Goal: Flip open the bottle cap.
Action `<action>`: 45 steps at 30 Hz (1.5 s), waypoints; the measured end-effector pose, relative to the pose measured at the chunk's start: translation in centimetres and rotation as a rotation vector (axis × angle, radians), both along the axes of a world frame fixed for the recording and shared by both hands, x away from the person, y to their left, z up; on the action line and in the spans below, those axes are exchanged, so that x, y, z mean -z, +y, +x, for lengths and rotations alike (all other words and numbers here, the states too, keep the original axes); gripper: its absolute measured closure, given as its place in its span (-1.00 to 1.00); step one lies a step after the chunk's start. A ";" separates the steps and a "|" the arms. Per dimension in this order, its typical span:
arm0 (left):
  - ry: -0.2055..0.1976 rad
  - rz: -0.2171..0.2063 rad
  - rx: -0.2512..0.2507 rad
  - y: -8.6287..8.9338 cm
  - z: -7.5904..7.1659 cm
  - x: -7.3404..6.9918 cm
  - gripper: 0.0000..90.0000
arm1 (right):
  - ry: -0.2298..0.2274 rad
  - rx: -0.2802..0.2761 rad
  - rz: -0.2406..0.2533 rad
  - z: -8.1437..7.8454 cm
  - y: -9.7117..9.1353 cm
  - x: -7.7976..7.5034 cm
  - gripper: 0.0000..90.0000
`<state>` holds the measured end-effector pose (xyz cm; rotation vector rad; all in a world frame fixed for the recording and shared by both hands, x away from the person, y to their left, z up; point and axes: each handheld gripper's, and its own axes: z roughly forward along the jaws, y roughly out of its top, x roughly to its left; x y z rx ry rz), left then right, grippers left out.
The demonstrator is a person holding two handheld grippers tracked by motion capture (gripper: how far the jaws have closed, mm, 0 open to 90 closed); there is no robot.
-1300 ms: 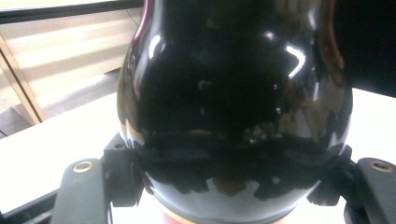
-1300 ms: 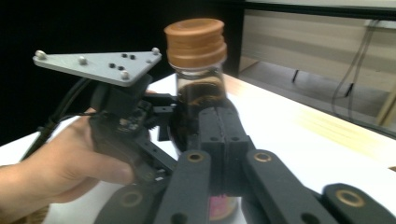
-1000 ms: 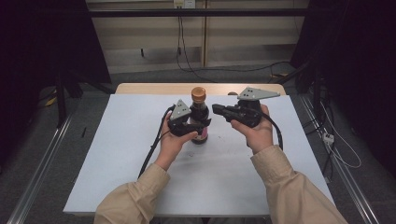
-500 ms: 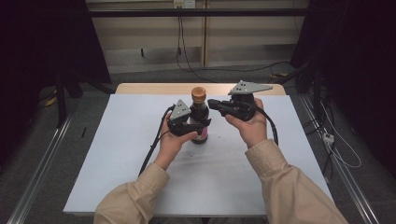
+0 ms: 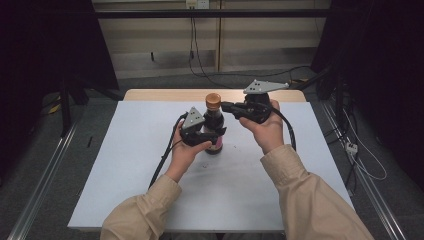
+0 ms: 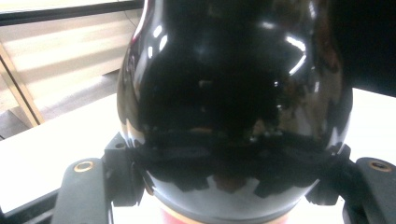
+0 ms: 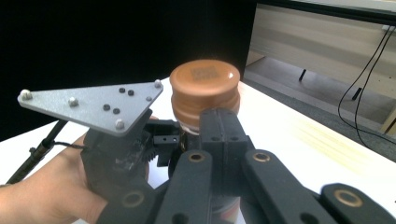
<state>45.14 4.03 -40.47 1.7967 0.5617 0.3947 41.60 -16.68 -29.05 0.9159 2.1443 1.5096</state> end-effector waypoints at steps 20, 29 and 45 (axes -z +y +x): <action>0.002 -0.009 -0.025 -0.1 -0.2 0.2 -0.32 | -0.005 -0.008 -0.004 0.2 0.2 -0.3 1.00; 0.012 -0.010 -0.032 0.0 -0.3 0.2 -0.31 | -0.004 -0.020 -0.030 0.3 0.5 -0.6 1.00; 0.026 0.002 -0.025 0.2 -0.1 0.1 -0.31 | -0.012 -0.013 -0.039 0.2 0.8 -0.7 1.00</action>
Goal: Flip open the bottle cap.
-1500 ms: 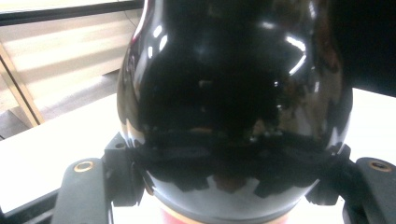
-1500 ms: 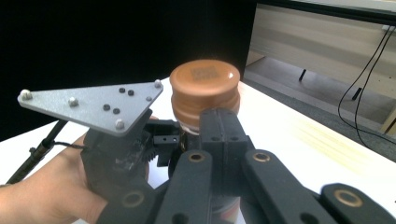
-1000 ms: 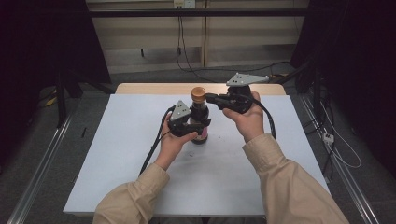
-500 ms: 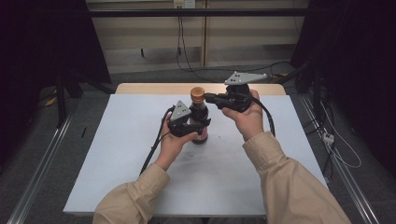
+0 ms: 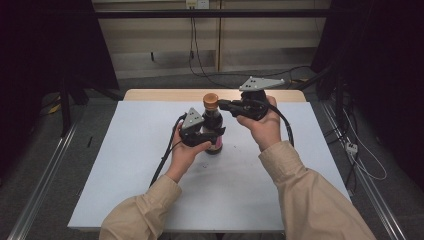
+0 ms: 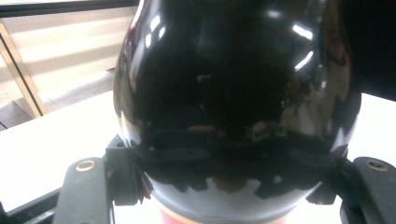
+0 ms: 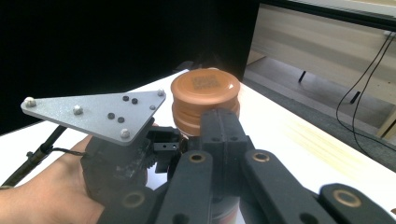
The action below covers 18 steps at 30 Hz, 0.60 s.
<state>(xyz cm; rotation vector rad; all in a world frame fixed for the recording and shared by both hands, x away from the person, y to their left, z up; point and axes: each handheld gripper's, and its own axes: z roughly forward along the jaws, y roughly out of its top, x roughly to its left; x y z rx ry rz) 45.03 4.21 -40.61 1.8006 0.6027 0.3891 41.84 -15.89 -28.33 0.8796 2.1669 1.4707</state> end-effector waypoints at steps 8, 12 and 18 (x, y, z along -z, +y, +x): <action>-0.028 0.066 -0.007 -1.7 -0.7 -0.4 -0.33 | -0.185 -0.036 0.003 -1.8 3.0 -6.1 1.00; 0.012 0.014 -0.019 -0.5 -0.3 -0.1 -0.33 | -0.141 -0.007 0.014 -1.6 1.1 -4.6 1.00; 0.008 0.011 -0.029 -0.7 -0.4 -0.1 -0.33 | -0.097 0.001 0.016 -1.1 -0.2 -1.9 1.00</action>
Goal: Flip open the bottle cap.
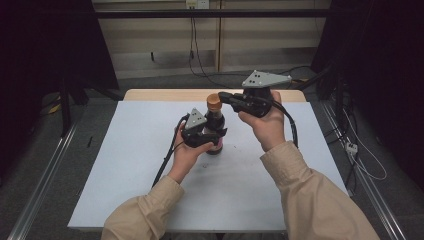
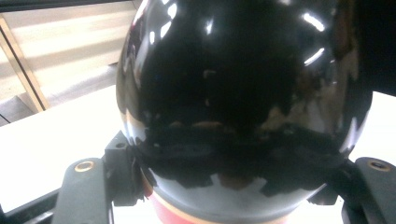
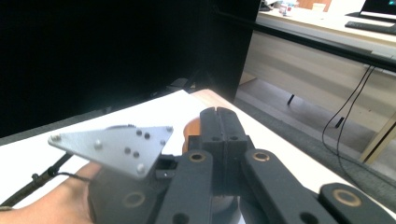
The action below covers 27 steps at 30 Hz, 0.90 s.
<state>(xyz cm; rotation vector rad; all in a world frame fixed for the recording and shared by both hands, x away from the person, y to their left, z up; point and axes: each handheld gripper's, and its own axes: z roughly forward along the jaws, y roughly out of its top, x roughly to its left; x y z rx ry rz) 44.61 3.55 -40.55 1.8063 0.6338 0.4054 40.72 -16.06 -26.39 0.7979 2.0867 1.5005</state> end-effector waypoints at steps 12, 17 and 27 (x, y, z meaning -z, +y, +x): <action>-0.002 -0.017 0.011 0.2 0.1 0.2 -0.33 | 0.031 0.011 -0.012 0.1 -0.5 1.4 1.00; 0.000 -0.019 0.008 0.1 0.1 0.2 -0.33 | 0.047 0.014 -0.032 0.2 -0.5 2.0 1.00; -0.002 -0.020 0.009 0.1 0.1 0.2 -0.33 | 0.058 0.018 -0.038 0.5 -0.4 2.5 1.00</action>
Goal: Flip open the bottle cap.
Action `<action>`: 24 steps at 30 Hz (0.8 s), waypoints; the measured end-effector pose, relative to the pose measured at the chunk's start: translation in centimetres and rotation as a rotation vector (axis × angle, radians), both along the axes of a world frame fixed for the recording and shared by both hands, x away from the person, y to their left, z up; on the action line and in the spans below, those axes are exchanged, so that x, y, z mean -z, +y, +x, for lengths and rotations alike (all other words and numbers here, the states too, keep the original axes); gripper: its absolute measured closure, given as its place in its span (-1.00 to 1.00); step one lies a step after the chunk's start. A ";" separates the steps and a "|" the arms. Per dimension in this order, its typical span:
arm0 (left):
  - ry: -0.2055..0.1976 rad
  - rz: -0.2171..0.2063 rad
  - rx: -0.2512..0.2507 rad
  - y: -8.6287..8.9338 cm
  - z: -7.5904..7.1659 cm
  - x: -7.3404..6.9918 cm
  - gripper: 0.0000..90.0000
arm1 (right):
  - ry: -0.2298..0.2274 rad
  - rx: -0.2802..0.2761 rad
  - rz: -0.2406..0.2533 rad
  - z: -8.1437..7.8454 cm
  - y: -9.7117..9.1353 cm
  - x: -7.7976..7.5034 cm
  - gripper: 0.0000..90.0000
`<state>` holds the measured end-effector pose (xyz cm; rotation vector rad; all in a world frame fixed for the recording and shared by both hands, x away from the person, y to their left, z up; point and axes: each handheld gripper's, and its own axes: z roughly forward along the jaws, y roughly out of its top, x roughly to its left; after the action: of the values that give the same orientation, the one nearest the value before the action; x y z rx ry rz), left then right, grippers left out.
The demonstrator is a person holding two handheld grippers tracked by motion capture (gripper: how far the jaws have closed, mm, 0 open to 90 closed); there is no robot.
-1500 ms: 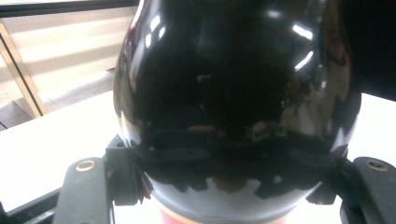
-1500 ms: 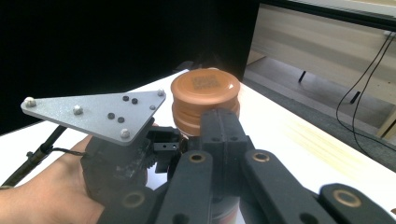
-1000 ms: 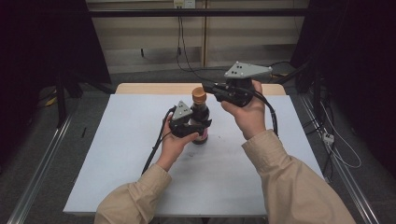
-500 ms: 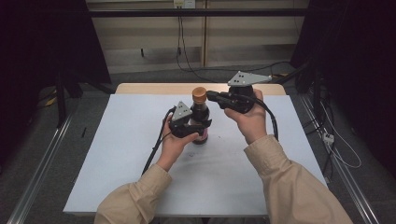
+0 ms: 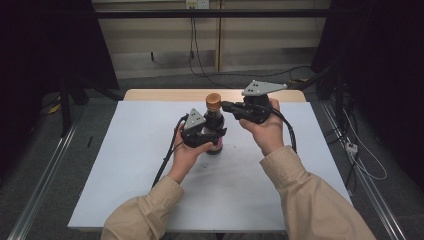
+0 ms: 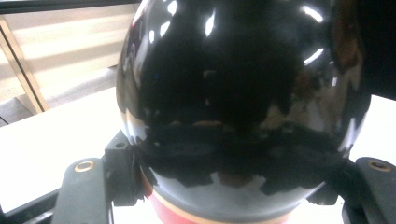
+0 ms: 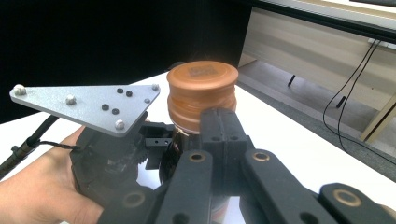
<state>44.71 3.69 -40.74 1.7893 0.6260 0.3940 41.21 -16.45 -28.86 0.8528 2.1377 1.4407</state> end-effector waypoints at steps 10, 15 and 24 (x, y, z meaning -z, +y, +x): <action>0.003 -0.005 -0.003 0.0 0.0 0.0 -0.33 | -0.003 -0.002 -0.006 0.1 0.1 -0.2 1.00; 0.006 -0.008 -0.002 0.0 0.0 0.1 -0.33 | 0.000 -0.002 -0.003 0.1 0.2 -0.3 1.00; 0.005 -0.007 -0.004 0.0 0.0 0.1 -0.33 | 0.000 -0.003 0.008 0.1 0.3 -0.4 1.00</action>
<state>44.71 3.68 -40.80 1.7831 0.6332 0.3898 41.32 -16.18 -28.45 0.8523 2.1356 1.4514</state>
